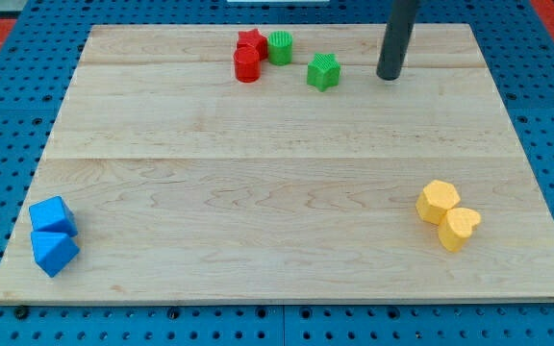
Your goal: Separate the yellow hexagon and yellow heart
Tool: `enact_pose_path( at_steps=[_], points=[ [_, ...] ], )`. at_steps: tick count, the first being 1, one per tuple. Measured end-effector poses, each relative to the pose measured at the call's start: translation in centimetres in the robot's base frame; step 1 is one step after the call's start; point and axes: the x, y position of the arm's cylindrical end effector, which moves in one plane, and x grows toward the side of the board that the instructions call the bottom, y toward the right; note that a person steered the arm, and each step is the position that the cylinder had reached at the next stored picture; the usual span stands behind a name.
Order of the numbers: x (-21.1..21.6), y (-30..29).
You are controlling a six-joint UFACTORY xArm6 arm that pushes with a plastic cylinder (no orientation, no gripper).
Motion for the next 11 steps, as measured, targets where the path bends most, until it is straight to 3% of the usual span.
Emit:
enact_pose_path(
  at_steps=[2,3,4,5,6,7,9,10,11],
  points=[
    [-0.1,-11.8],
    [0.3,-13.8],
    [1.9,-10.0],
    [6.6,-11.0],
    [12.7,-9.2],
    [15.6,2.7],
    [26.1,6.8],
    [25.9,7.4],
    [26.5,15.6]
  ],
)
